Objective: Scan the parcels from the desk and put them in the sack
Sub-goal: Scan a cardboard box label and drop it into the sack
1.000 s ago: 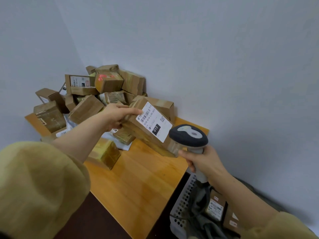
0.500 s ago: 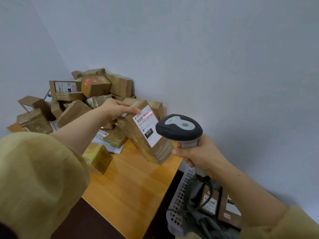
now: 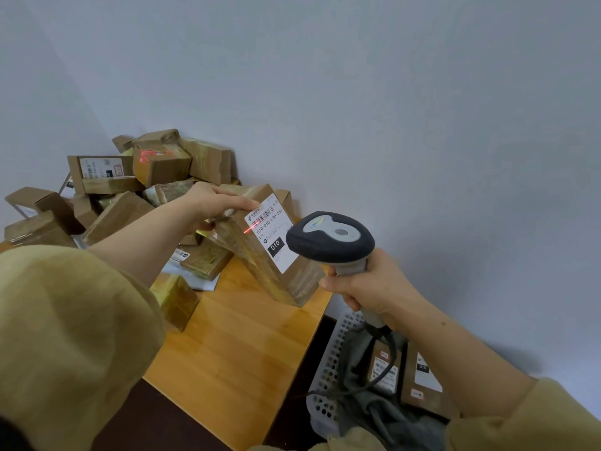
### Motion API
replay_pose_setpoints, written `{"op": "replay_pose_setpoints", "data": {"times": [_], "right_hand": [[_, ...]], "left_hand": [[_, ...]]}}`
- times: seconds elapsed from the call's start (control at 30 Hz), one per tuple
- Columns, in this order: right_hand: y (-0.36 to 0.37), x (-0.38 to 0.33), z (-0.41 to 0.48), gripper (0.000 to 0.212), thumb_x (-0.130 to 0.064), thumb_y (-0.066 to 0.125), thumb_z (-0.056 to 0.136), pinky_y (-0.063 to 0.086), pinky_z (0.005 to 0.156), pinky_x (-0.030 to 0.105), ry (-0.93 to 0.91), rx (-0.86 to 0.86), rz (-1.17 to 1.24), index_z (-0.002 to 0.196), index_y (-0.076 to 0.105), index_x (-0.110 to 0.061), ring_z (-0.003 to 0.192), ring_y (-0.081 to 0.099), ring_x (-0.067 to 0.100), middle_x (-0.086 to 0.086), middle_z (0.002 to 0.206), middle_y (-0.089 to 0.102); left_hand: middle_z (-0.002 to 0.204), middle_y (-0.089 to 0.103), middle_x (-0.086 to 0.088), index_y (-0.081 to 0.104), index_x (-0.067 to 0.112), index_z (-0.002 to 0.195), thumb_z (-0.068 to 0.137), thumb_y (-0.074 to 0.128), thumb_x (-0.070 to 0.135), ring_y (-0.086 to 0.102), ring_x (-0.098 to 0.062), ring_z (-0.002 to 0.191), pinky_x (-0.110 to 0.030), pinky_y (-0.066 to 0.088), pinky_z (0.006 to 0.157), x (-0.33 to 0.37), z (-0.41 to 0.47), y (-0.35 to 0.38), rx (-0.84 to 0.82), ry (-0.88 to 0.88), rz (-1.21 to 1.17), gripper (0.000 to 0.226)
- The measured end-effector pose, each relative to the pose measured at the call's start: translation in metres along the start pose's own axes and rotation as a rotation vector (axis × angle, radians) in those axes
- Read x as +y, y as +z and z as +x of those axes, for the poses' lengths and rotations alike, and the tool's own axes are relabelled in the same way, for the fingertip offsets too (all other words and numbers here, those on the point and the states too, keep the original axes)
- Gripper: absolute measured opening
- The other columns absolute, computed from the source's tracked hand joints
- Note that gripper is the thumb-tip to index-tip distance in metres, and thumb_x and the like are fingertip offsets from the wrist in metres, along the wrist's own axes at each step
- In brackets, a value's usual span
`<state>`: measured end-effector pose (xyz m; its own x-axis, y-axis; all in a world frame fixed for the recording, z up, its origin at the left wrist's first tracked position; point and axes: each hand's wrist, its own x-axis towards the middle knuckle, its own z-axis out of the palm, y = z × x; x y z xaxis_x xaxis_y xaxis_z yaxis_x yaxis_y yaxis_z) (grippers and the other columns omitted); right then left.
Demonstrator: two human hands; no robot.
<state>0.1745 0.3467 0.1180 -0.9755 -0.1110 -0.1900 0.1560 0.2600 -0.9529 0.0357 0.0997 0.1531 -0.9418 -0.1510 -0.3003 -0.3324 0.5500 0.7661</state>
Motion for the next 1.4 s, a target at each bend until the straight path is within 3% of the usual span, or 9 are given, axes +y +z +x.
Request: {"op": "replay_pose_setpoints", "data": {"times": [0.23,0.43,0.63,0.7,0.83,1.0,1.13,1.27,1.4], "right_hand": [[-0.004,0.004,0.002,0.013,-0.004,0.071,0.08,0.044,0.049,0.023,-0.01,0.016,-0.025,0.075,0.059,-0.007,0.04,0.044,0.008,0.004,0.059,0.052],[-0.016,0.017,0.005,0.012,-0.007,0.073,0.081,0.048,0.049,0.025,0.014,0.083,0.142,0.076,0.062,-0.008,0.043,0.051,0.014,0.004,0.055,0.059],[-0.065,0.084,0.022,0.027,-0.011,0.073,0.083,0.051,0.057,0.032,0.293,0.348,0.482,0.108,0.063,-0.006,0.079,0.065,0.025,0.017,0.094,0.067],[-0.083,0.112,0.018,0.033,-0.011,0.073,0.082,0.055,0.059,0.036,0.408,0.381,0.555,0.111,0.06,-0.004,0.081,0.066,0.029,0.022,0.099,0.065],[-0.106,0.158,0.004,0.032,-0.016,0.074,0.081,0.056,0.066,0.037,0.55,0.384,0.679,0.107,0.059,-0.005,0.082,0.068,0.032,0.022,0.1,0.069],[-0.13,0.202,-0.007,0.039,-0.016,0.074,0.078,0.055,0.066,0.035,0.582,0.423,0.836,0.113,0.062,-0.005,0.081,0.07,0.027,0.018,0.096,0.073],[-0.15,0.239,-0.011,0.034,-0.01,0.071,0.082,0.054,0.055,0.032,0.632,0.505,0.852,0.114,0.062,-0.004,0.074,0.067,0.026,0.018,0.092,0.071],[-0.163,0.283,-0.017,0.034,-0.009,0.073,0.081,0.054,0.048,0.03,0.714,0.635,0.882,0.111,0.061,-0.002,0.066,0.068,0.027,0.022,0.09,0.071],[-0.162,0.324,-0.02,0.018,-0.008,0.071,0.083,0.05,0.049,0.028,0.789,0.658,0.923,0.099,0.063,-0.006,0.058,0.066,0.022,0.014,0.072,0.071]], "left_hand": [[0.112,0.066,-0.008,0.07,0.018,0.105,0.014,0.088,0.058,0.062,-0.028,0.106,-0.047,0.052,0.091,0.0,0.005,0.007,-0.055,0.012,-0.024,0.101],[0.109,0.066,-0.007,0.067,0.014,0.108,0.025,0.085,0.054,0.063,-0.025,0.099,-0.042,0.054,0.083,0.003,0.005,0.02,-0.079,0.02,-0.012,0.094],[0.115,0.064,-0.009,0.06,0.017,0.12,0.043,0.086,0.06,0.062,-0.028,0.102,-0.044,0.055,0.082,0.001,0.012,0.051,-0.199,-0.029,-0.003,0.092],[0.114,0.063,-0.01,0.06,0.015,0.117,0.053,0.082,0.058,0.062,-0.028,0.1,-0.041,0.056,0.078,0.005,0.007,0.073,-0.269,-0.043,0.004,0.08],[0.11,0.063,-0.007,0.062,0.023,0.113,0.021,0.083,0.064,0.061,-0.025,0.098,-0.041,0.055,0.078,0.012,-0.006,0.136,-0.454,-0.108,-0.019,0.103],[0.117,0.054,-0.002,0.032,0.036,0.127,0.045,0.086,0.05,0.055,-0.023,0.106,-0.047,0.053,0.087,0.006,-0.019,0.229,-0.651,-0.166,0.011,0.099],[0.12,0.053,-0.002,0.025,0.033,0.137,0.057,0.085,0.042,0.056,-0.023,0.103,-0.05,0.051,0.089,-0.014,-0.021,0.297,-0.605,-0.242,-0.021,0.1],[0.141,0.036,-0.004,0.013,0.043,0.141,0.036,0.091,0.051,0.047,-0.031,0.12,-0.045,0.054,0.079,-0.046,-0.009,0.354,-0.521,-0.241,0.082,0.131],[0.146,0.031,-0.008,0.01,0.026,0.147,0.041,0.093,0.047,0.038,-0.029,0.131,-0.046,0.044,0.102,-0.082,0.01,0.402,-0.498,-0.118,0.24,0.136]]}}
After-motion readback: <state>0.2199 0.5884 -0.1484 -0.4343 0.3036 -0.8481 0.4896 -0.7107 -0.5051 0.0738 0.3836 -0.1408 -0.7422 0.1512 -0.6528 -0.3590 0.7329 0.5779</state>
